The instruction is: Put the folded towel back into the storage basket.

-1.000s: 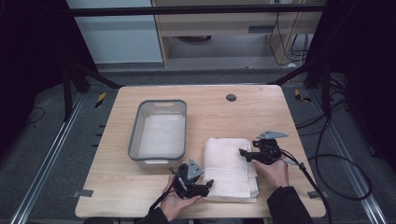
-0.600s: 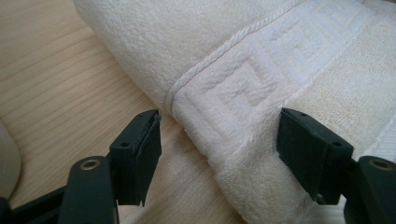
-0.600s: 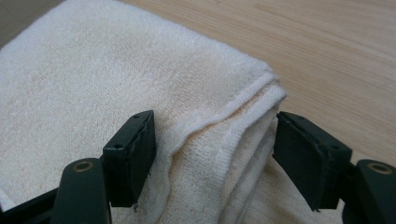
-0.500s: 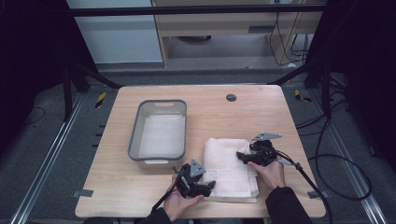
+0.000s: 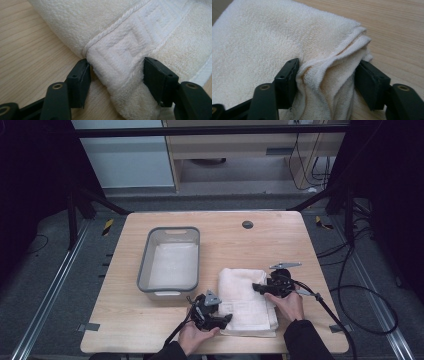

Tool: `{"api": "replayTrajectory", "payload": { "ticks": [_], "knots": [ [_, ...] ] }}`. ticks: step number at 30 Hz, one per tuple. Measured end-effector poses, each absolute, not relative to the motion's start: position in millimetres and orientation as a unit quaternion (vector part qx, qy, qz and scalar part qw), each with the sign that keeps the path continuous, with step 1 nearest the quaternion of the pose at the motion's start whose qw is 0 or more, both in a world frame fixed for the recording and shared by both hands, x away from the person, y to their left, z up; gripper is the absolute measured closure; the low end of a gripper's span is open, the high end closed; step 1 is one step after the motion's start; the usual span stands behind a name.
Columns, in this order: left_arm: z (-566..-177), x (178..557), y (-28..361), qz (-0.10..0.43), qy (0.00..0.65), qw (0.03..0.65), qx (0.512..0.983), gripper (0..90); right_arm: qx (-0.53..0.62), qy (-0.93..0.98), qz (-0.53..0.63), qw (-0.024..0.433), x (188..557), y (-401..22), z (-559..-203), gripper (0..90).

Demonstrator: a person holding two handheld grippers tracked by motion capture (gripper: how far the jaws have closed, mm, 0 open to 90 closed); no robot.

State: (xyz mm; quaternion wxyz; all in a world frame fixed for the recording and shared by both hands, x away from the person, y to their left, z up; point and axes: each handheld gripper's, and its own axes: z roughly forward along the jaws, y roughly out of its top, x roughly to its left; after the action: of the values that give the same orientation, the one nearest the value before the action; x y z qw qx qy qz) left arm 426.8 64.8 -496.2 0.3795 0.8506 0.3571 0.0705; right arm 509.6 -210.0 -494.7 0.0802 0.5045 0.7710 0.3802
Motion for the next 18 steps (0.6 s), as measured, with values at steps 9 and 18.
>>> {"api": "replayTrajectory", "payload": {
  "ticks": [9, 18],
  "knots": [
    [-495.6, 429.3, 64.4, 0.036, 0.357, 0.384, 0.851, 53.6, 0.514, 0.762, 0.392, 0.039, 510.6, -211.2, -493.3, 59.7],
    [-494.4, 427.7, 65.7, 0.032, 0.353, 0.397, 0.847, 68.1, 0.511, 0.759, 0.401, 0.044, 508.8, -211.5, -489.9, 66.1]
  ]
}}
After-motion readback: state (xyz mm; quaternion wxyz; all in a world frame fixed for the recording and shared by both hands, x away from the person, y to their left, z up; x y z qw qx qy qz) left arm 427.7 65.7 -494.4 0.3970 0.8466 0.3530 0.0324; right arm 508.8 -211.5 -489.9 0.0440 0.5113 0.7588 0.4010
